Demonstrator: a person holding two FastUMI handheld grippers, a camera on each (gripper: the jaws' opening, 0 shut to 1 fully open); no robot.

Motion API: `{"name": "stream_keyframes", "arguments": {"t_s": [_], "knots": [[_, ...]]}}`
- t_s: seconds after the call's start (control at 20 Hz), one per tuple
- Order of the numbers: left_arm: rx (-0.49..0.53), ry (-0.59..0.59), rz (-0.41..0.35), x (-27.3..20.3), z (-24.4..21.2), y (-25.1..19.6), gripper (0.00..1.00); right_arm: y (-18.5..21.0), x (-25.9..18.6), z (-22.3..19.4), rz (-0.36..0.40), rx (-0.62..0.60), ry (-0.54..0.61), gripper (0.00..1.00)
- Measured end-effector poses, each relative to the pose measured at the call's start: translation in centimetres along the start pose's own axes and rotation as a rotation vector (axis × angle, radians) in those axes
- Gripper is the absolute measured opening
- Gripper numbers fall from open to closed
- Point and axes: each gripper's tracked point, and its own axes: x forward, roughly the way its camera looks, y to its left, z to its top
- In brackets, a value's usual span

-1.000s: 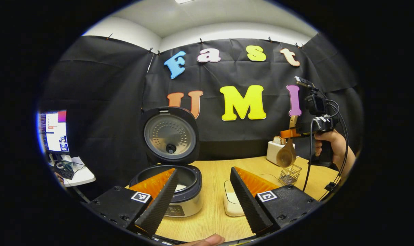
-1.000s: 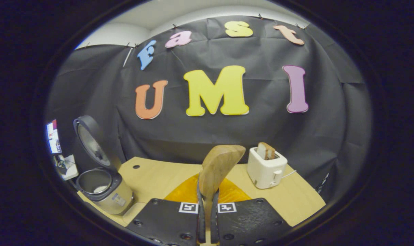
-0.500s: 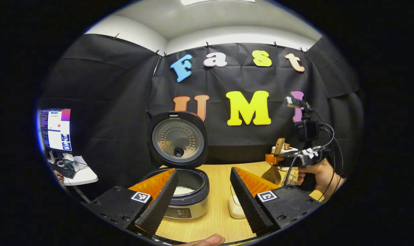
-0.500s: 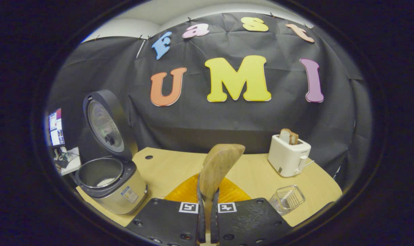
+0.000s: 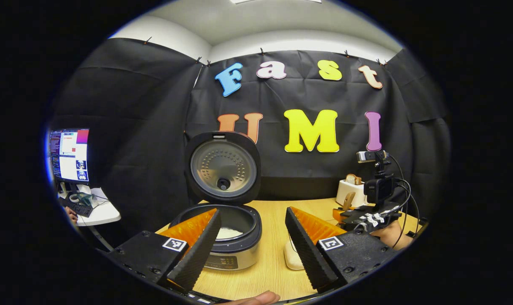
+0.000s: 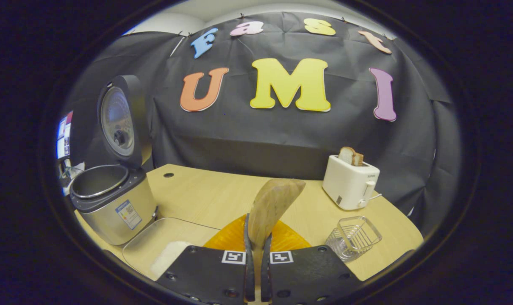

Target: Close the left gripper, press the button to open the rice cooker; take a wooden spoon from the chopstick holder with the right hand, scoop a spoonful of rice and pour it into the rice cooker, then put the wooden spoon back into the chopstick holder.

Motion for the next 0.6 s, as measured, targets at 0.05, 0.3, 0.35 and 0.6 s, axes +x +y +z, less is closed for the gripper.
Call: {"name": "stream_keyframes", "arguments": {"t_s": [0.05,0.3,0.35,0.6], "knots": [[0.001,-0.002,-0.001,0.0,0.0,-0.1,0.97,0.1,-0.2,0.0,-0.006,-0.019,-0.005,0.06],[0.012,-0.007,-0.016,-0.2,0.2,-0.7,0.97,1.8,-1.5,-1.2,-0.052,-0.026,-0.003,0.06],[0.013,-0.007,-0.019,-0.2,0.2,-0.8,0.97,2.2,-1.8,-1.5,-0.062,-0.01,0.005,0.06],[0.017,-0.008,-0.03,-0.2,0.2,-1.1,0.97,5.2,-2.3,-2.5,-0.045,0.039,0.046,0.06]]}}
